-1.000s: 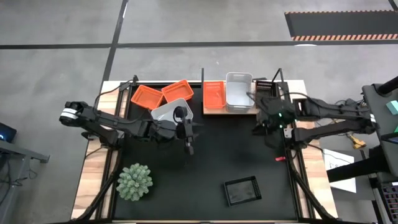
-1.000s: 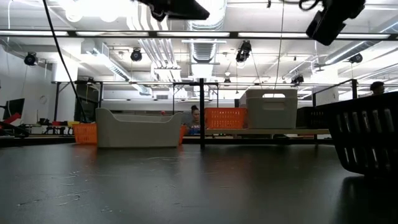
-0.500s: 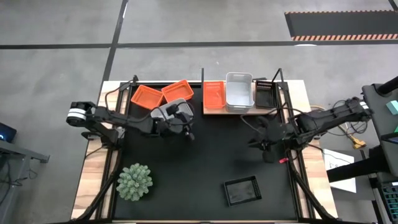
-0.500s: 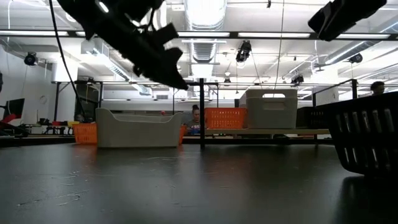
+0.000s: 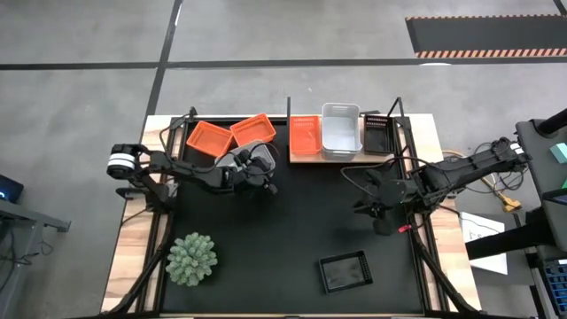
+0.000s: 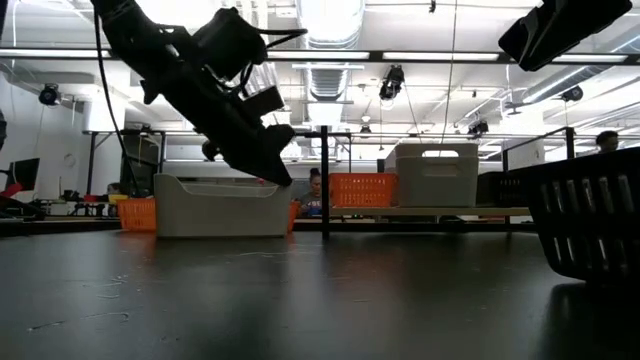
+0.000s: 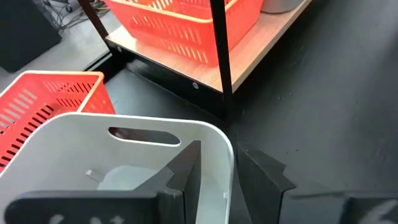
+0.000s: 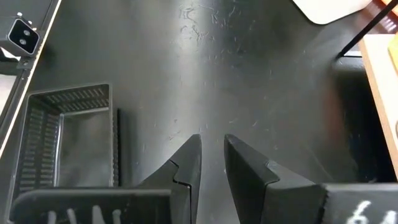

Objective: Stack baskets on shelf by color
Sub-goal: Stack the white bin on top of the white bin on the shelf

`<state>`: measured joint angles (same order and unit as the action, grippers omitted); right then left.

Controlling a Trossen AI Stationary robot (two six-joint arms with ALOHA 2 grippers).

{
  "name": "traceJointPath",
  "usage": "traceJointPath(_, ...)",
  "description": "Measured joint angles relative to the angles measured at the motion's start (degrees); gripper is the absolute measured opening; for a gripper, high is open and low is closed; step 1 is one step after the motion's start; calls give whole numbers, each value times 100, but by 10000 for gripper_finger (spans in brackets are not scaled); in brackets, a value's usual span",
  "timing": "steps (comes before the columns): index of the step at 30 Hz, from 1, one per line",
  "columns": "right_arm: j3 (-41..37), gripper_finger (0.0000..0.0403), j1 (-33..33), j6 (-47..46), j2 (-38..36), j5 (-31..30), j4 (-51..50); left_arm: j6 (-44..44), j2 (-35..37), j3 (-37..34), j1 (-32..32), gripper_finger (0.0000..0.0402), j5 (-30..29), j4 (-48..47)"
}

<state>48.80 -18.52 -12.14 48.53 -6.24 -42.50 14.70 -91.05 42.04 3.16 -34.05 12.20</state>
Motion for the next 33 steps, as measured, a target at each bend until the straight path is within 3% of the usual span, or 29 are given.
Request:
traceJointPath(11, 0, 60, 0, -33, 0, -136, 0, 192, -176, -11, 163, 81, 50, 88)
traceJointPath(18, 0, 60, 0, -72, 0, -138, 1, 241, -176, -6, 85, 8, 445, 81)
traceJointPath(23, -6, 60, 0, -85, 0, -138, 0, 303, -120, -17, -59, 3, 615, 28)
traceJointPath(33, -21, 60, 0, 12, 22, -130, 0, 118, 237, -5, -963, 2, 2553, -217)
